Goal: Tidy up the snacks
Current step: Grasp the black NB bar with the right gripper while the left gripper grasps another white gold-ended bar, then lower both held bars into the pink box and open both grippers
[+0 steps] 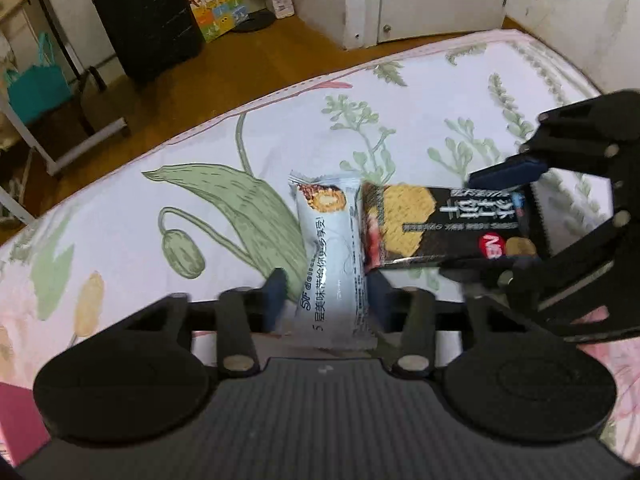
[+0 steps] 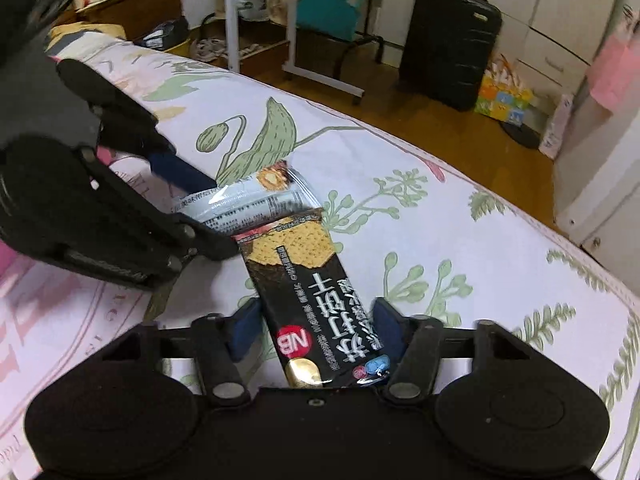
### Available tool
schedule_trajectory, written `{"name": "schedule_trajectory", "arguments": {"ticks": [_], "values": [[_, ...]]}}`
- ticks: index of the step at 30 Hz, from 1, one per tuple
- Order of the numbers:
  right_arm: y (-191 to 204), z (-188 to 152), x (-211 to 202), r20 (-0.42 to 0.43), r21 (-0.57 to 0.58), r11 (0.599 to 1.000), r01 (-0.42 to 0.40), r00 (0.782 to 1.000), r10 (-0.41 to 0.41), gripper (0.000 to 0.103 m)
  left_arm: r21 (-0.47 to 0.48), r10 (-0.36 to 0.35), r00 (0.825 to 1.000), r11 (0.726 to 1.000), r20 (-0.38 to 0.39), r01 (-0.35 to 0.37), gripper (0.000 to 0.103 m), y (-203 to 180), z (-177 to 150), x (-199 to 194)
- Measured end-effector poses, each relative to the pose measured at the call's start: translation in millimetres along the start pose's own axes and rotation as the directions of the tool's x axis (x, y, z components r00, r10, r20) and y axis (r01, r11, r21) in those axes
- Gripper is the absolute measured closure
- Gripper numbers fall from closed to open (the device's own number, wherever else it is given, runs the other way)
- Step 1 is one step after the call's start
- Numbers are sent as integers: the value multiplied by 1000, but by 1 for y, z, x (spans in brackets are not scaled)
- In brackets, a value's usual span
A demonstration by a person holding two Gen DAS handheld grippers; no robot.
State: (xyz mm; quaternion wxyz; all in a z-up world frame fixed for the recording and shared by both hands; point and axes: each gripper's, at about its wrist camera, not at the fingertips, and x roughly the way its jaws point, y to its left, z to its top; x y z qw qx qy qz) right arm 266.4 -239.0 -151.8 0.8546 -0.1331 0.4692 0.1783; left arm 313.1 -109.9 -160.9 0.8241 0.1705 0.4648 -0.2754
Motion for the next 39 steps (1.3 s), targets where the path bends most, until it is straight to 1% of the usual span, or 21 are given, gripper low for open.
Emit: {"name": "schedule_trajectory", "arguments": {"ticks": [1, 3, 4, 6, 8, 11, 13, 17, 19, 20, 21, 25, 27, 29, 31, 35, 37, 39], "values": [[2, 0, -3, -5, 20, 1000, 22, 1000, -22, 42, -15, -1, 1000, 1000, -4, 1, 75, 0, 0, -3], [5, -3, -11, 8, 78, 995, 67, 998, -67, 43, -54, -18, 1000, 998, -9, 17, 75, 3, 0, -9], [6, -5, -15, 7, 105, 992, 70, 997, -71, 43, -70, -31, 999, 997, -5, 31, 75, 5, 0, -13], [9, -9, -25, 15, 155, 984, 85, 996, -88, 44, -82, -32, 999, 996, 6, 32, 76, 7, -1, -21], [13, -15, -36, 16, 189, 978, 90, 995, -94, 44, -98, -47, 999, 994, 16, 49, 76, 11, -2, -30], [21, -22, -48, 16, 200, 975, 101, 994, -106, 44, -132, -80, 997, 988, 15, 82, 76, 17, -6, -44], [26, -27, -56, 22, 203, 975, 87, 995, -93, 45, -157, -104, 995, 982, 4, 103, 76, 21, -12, -53], [33, -37, -75, 60, 238, 969, 69, 995, -85, 45, -223, -180, 983, 960, -21, 171, 76, 31, -27, -69], [38, -42, -82, 87, 223, 974, 41, 994, -62, 45, -259, -241, 970, 940, -45, 221, 76, 33, -38, -76], [42, -44, -86, 104, 208, 977, 36, 993, -59, 45, -268, -256, 965, 936, -65, 230, 76, 31, -44, -79], [47, -47, -89, 115, 197, 980, 41, 991, -65, 45, -265, -257, 964, 937, -72, 230, 76, 29, -50, -84], [64, -55, -102, 131, 161, 986, 51, 989, -73, 45, -241, -236, 970, 946, -62, 215, 76, 21, -71, -103], [74, -57, -111, 134, 142, 988, 63, 988, -83, 45, -246, -251, 965, 942, -73, 227, 76, 21, -81, -112], [83, -58, -119, 127, 134, 988, 73, 988, -90, 45, -247, -282, 953, 937, -110, 248, 76, 20, -91, -120], [93, -58, -126, 106, 125, 989, 85, 990, -98, 45, -252, -309, 942, 929, -128, 271, 76, 19, -100, -132], [109, -56, -139, 47, 135, 985, 105, 993, -112, 45, -251, -324, 938, 924, -121, 287, 77, 17, -117, -160], [118, -55, -148, 46, 133, 987, 95, 994, -102, 45, -254, -335, 935, 920, -112, 299, 77, 18, -124, -175], [129, -53, -157, 54, 124, 988, 93, 994, -100, 45, -248, -328, 939, 923, -102, 295, 77, 19, -131, -191]]}}
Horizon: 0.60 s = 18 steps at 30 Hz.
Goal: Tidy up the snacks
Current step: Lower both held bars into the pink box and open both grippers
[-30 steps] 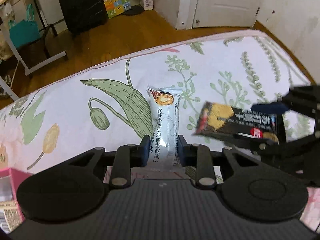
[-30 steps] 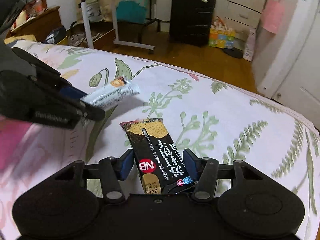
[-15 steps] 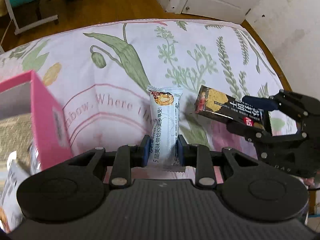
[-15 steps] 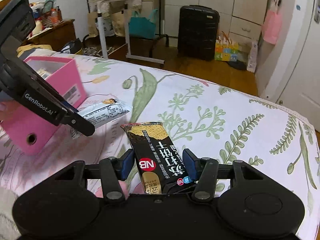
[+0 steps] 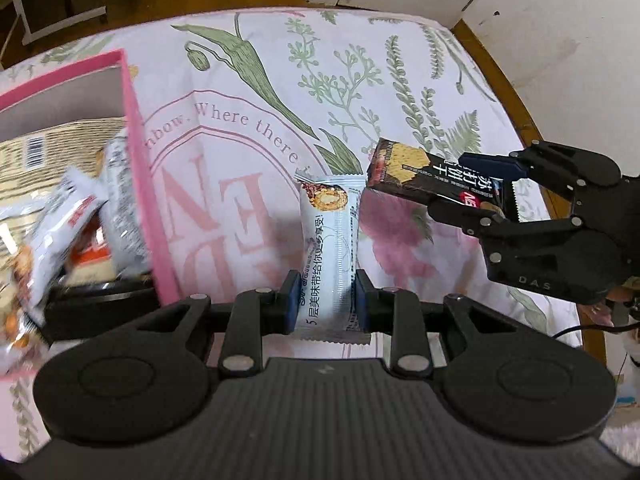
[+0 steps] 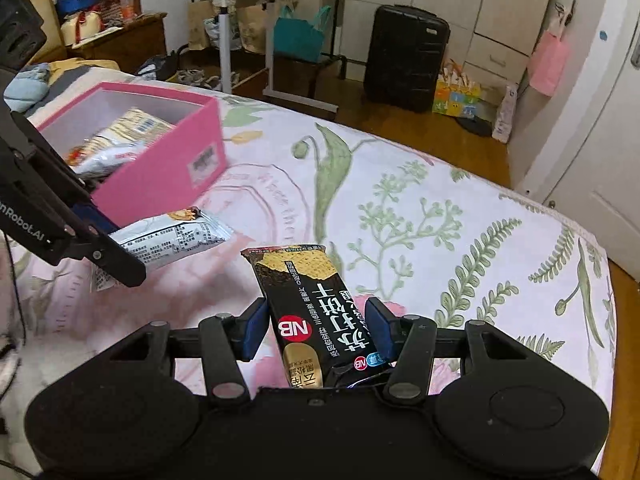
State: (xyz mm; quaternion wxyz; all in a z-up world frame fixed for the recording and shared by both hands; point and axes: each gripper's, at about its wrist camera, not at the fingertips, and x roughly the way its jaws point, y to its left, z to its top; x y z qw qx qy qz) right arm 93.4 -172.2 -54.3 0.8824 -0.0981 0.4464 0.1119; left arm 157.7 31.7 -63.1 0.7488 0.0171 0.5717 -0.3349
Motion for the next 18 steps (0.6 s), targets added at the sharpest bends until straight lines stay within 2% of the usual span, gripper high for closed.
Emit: {"name": "schedule_trajectory", "arguments": {"ticks": [9, 18], "values": [[49, 21, -43, 97, -65, 996, -54, 993, 60, 45, -9, 39, 995, 999, 89, -38, 76, 10, -34, -70], [91, 54, -53, 167, -108, 989, -106, 978, 123, 45, -146, 109, 966, 986, 235, -75, 76, 65, -66, -138]]}}
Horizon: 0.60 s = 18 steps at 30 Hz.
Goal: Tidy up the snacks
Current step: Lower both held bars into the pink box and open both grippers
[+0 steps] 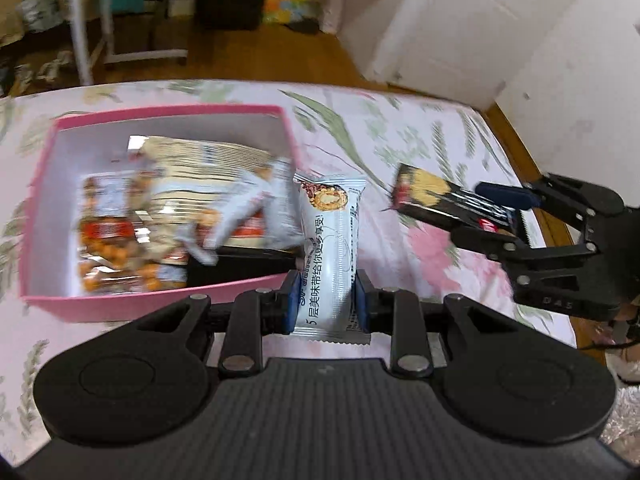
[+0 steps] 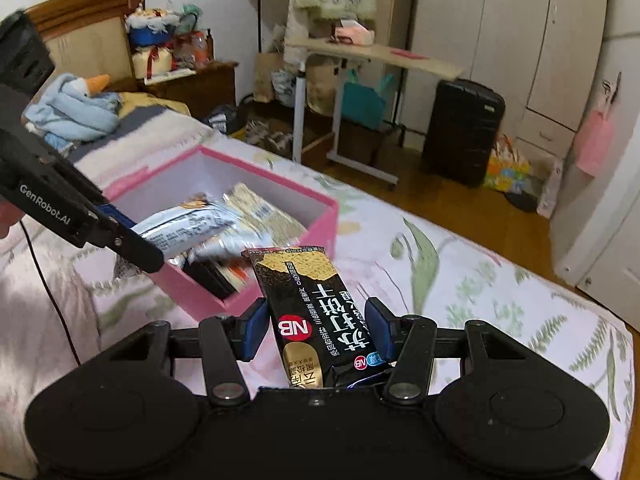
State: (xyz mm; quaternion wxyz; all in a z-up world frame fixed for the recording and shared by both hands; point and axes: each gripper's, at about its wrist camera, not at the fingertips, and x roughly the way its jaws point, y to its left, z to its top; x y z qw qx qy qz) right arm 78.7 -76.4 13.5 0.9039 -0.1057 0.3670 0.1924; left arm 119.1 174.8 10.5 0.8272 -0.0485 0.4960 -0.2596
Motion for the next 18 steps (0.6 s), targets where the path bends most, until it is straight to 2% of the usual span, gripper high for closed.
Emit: {"name": "schedule_trajectory", "arguments": {"ticks": [6, 12, 18], "values": [[20, 26, 12, 53, -17, 999, -30, 998, 31, 45, -63, 92, 992, 994, 84, -87, 76, 44, -5, -21], [45, 46, 39, 94, -59, 997, -41, 994, 47, 45, -112, 193, 972, 978, 134, -179, 76, 77, -2, -15], [64, 60, 78, 68, -90, 995, -46, 996, 52, 45, -129, 297, 944, 951, 144, -280, 76, 98, 7, 2]]}}
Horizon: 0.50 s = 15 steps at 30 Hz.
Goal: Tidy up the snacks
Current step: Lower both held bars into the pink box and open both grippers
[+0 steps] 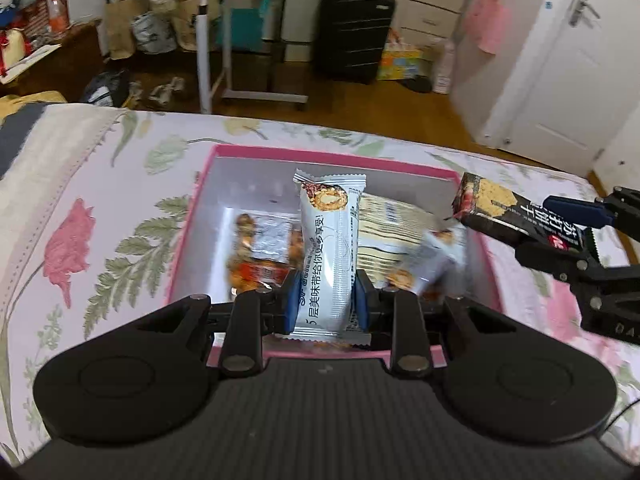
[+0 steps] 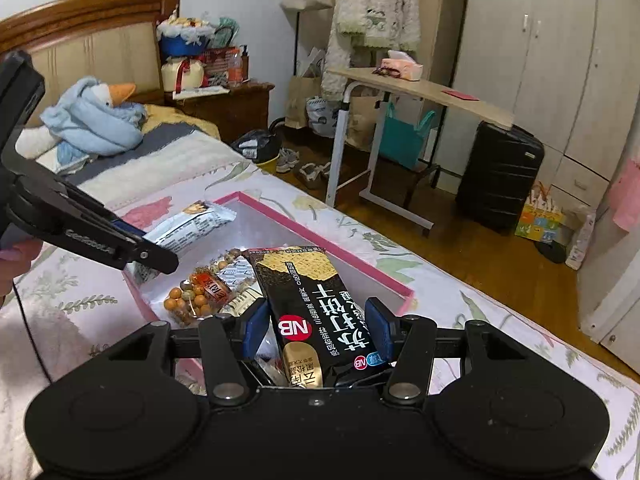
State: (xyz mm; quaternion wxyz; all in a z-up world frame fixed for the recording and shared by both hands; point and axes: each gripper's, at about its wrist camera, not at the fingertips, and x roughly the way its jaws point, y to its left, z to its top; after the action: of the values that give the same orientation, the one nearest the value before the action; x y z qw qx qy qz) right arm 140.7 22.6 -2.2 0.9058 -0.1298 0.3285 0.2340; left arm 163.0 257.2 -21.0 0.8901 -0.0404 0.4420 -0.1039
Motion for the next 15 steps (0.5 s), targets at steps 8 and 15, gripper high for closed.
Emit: {"name": "schedule_trajectory", "arguments": {"ticks": [8, 15], "values": [[23, 2, 60, -28, -39, 991, -127, 992, 126, 45, 4, 73, 996, 997, -40, -73, 76, 7, 2, 35], [35, -1, 89, -72, -185, 958, -220, 975, 210, 44, 86, 151, 987, 986, -57, -146, 72, 10, -9, 65]]}}
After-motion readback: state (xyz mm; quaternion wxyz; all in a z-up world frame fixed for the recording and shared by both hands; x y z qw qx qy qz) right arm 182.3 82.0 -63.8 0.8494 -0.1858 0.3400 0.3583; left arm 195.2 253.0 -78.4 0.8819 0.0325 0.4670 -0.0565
